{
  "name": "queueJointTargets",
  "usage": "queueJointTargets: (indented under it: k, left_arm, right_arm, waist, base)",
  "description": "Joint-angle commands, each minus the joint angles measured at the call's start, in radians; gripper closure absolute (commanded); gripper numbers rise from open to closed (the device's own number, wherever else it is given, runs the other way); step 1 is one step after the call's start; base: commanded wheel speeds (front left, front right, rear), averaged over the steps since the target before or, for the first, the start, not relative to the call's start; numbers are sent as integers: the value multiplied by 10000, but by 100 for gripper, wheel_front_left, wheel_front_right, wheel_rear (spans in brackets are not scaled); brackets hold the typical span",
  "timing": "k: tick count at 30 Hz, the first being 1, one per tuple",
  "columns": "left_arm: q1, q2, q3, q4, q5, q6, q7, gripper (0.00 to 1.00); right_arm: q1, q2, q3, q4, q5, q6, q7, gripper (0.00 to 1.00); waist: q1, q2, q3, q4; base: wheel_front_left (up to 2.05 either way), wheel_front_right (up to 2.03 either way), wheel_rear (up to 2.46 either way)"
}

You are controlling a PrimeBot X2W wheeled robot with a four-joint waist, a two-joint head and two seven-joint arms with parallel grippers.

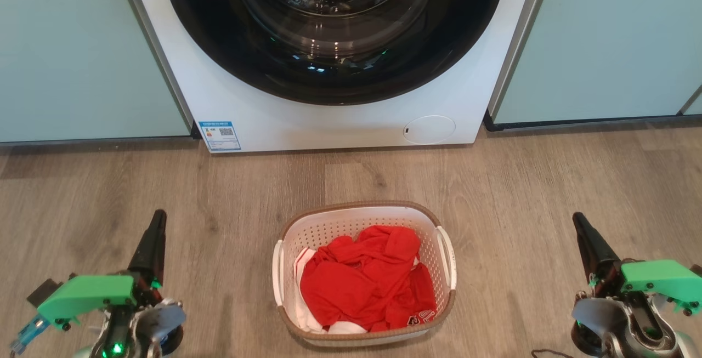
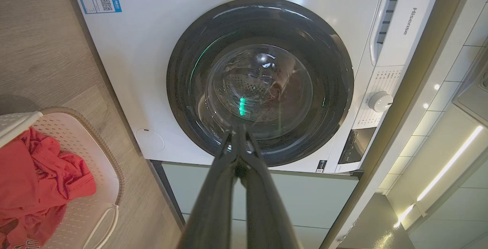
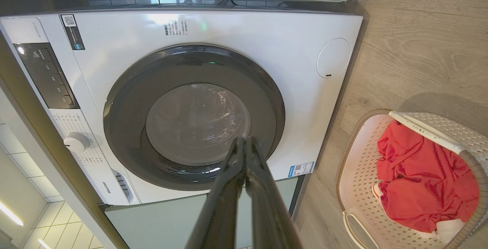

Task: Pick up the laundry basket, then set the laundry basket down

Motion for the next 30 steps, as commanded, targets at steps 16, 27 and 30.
queueJointTargets:
  k: [16, 27, 30]
  left_arm:
    - [-599, 45, 376, -291, 99, -67, 40, 100]
    - [-599, 44, 376, -291, 100, -67, 40, 100]
    - [-599, 44, 376, -291, 100, -67, 40, 100]
  right_arm:
    - [-476, -75, 163, -309, -109, 16, 82, 100]
    - [-476, -75, 163, -308, -109, 16, 82, 100]
    - [-476, -75, 163, -308, -109, 16, 82, 100]
  waist:
    - [0, 0, 0, 0]
    - [0, 0, 0, 0]
    - [0, 0, 0, 0]
  base:
    - [0, 0, 0]
    - [0, 0, 0]
    - [0, 0, 0]
